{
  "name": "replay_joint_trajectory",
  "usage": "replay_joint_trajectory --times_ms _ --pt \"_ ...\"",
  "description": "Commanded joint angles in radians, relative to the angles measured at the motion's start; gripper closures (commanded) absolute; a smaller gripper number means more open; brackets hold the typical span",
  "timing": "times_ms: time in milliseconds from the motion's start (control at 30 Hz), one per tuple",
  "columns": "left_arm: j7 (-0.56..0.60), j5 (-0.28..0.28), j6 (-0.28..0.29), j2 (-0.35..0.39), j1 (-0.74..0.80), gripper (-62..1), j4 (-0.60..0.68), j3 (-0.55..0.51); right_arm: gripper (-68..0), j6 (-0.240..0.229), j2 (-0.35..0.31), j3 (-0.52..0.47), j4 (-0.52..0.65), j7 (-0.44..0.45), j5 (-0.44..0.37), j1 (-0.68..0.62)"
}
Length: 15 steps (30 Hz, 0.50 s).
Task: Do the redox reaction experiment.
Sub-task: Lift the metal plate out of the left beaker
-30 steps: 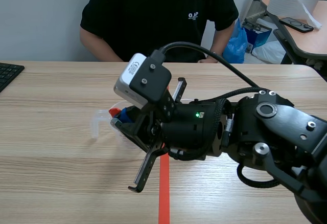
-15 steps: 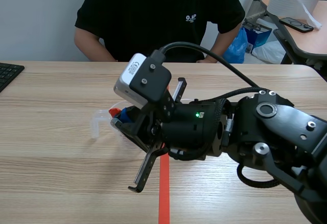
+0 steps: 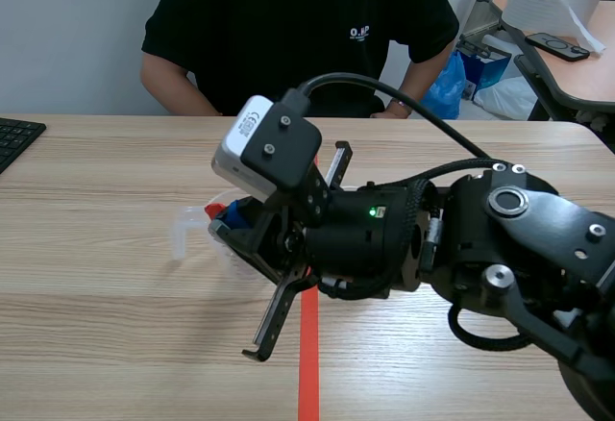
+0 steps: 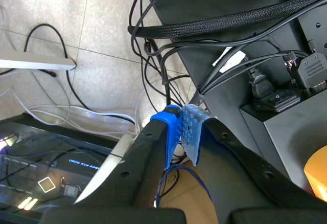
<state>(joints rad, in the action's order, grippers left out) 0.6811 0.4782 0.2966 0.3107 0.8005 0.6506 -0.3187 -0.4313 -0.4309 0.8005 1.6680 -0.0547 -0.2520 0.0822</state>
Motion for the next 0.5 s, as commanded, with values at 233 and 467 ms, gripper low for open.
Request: replay_joint_trajectory --times_ms 233,467 --pt "0.006 -0.002 0.005 0.005 0.011 -3.1 0.010 -0.002 -0.6 0.004 -0.097 -0.091 0.097 0.029 -0.050 -0.050" --pt "0.003 -0.002 0.005 0.005 0.011 -3.1 0.010 -0.002 -0.6 0.003 -0.195 -0.161 0.148 0.066 -0.133 -0.084"
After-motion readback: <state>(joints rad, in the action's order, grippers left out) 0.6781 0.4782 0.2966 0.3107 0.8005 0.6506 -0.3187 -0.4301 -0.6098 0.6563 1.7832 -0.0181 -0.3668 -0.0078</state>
